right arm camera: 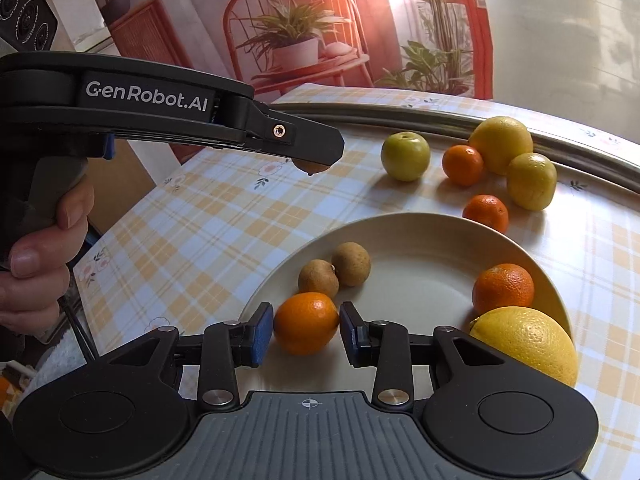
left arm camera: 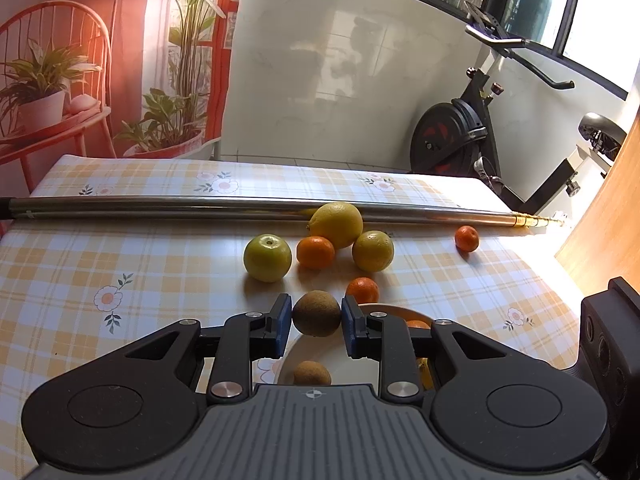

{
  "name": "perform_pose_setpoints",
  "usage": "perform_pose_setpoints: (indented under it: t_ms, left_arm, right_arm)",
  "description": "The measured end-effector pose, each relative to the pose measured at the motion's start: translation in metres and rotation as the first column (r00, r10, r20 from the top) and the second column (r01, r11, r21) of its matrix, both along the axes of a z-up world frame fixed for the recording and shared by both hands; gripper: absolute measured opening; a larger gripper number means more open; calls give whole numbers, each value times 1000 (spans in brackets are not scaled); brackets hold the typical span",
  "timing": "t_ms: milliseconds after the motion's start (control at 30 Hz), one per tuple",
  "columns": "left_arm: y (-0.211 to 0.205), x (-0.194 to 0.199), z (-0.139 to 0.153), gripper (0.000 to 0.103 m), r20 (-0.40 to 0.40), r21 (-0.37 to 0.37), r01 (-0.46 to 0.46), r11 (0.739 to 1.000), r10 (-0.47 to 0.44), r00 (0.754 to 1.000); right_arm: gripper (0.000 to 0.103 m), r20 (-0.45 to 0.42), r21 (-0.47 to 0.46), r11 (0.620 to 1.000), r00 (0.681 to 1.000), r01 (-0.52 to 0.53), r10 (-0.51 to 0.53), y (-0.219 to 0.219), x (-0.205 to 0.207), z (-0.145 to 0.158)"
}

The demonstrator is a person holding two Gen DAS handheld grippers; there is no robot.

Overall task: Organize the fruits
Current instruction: 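Open right tool to set mandarin on plate while left tool releases kiwi there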

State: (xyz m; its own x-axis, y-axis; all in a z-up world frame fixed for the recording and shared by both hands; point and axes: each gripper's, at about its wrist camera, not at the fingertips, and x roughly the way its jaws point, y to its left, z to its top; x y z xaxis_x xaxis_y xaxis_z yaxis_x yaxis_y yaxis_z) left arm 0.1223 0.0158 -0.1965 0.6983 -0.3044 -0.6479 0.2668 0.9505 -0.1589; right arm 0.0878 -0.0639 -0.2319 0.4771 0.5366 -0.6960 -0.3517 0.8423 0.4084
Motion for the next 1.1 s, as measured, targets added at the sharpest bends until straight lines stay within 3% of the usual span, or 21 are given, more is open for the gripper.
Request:
perform_pose_setpoints:
  t_ms: [300, 600, 833, 967, 1100]
  left_arm:
    - [-2, 3, -1, 28, -7, 5, 8, 1000, -8, 1000]
    - [-4, 5, 0, 28, -11, 14, 20, 1000, -20, 1000]
    - [-6, 1, 4, 28, 4, 2, 21, 1000, -21, 1000]
    - [-15, -5, -2, 28, -12, -16, 47, 999, -47, 999]
    - [-33, -14, -21, 28, -77, -45, 110, 993, -113, 991]
  right_arm:
    - [34, -5, 23, 999, 999, -36, 37, 5, 8, -2]
    - [37, -6, 52, 999, 1000, 13, -12, -7, 7, -2]
    - [37, 45, 49, 984, 984, 170, -172, -53, -3, 16]
    - [37, 68, 44, 946, 944, 320, -322, -97, -9, 27]
    - [37, 85, 4, 909, 906, 417, -415, -126, -12, 30]
